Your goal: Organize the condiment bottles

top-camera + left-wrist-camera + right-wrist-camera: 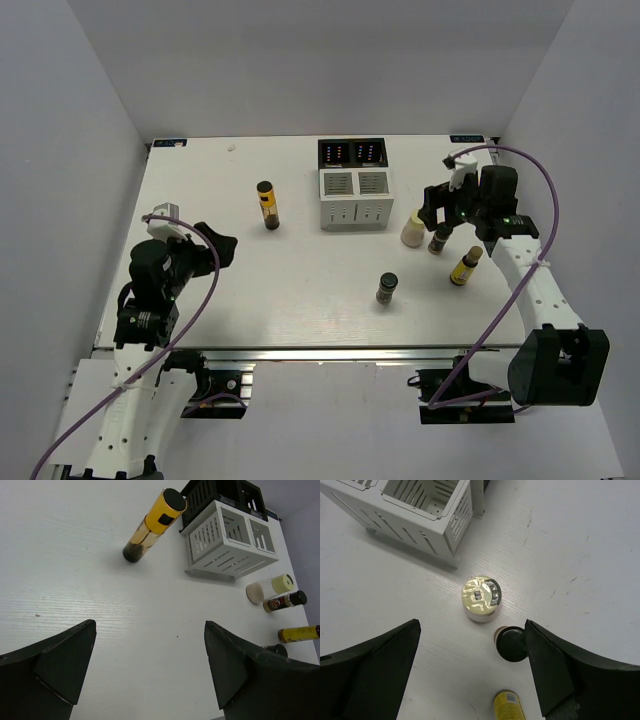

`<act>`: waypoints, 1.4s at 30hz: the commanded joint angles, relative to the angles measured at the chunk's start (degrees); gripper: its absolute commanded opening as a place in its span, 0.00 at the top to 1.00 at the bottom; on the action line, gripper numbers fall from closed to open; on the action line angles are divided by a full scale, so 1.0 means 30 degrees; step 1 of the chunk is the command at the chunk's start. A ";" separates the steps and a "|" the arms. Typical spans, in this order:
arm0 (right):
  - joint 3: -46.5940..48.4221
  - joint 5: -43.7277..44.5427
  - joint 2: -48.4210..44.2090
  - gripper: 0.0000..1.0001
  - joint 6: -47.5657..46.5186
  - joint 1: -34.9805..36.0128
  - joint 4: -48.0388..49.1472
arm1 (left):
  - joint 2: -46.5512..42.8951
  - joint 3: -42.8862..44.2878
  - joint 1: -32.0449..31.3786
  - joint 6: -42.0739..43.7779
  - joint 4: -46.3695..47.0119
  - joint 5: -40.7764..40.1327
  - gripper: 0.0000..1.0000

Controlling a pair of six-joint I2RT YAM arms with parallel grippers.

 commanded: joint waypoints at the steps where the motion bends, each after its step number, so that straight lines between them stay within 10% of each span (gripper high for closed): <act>1: 0.0904 -0.0773 -0.0290 0.11 -0.1043 -0.0014 0.0331 | -0.0013 0.0220 0.0106 0.0440 0.0211 0.0944 0.02; 8: 0.1285 -0.6714 -0.0553 0.11 -0.7252 -0.0014 -0.2069 | 0.0191 0.0395 0.0106 0.0411 0.0065 0.1177 0.15; 13: 0.1869 -0.7278 -0.0438 0.11 -0.7634 0.0454 -0.2186 | 0.0689 0.0952 0.0106 0.0529 -0.0345 0.1266 0.75; 15: 0.2163 -0.6461 -0.0117 0.11 -0.6237 0.0835 -0.1720 | 0.0778 0.1244 0.0106 0.0529 -0.0638 0.1208 0.68; 17: 0.2543 -0.5647 0.0177 0.11 -0.5851 0.1624 -0.2360 | 0.0836 0.1362 0.0106 0.0441 -0.0930 0.1062 0.30; 20: 0.2721 -0.3712 0.0413 0.19 -0.4709 0.2943 -0.2043 | 0.1041 0.1743 0.0106 0.0557 -0.1486 0.0447 0.14; 26: 0.2896 -0.0144 0.1260 0.48 -0.1608 0.4146 -0.0549 | 0.2037 0.2271 0.0106 0.1202 -0.1460 0.0299 0.11; 32: 0.2925 0.4697 0.3047 0.32 -0.1687 0.4117 0.0070 | 0.1980 0.1950 0.0135 0.0910 -0.1313 0.0387 0.09; 42: 0.3656 0.4762 0.5947 0.21 -0.2714 0.3269 -0.0987 | 0.1685 0.1393 0.0106 0.0822 -0.1430 0.0533 0.08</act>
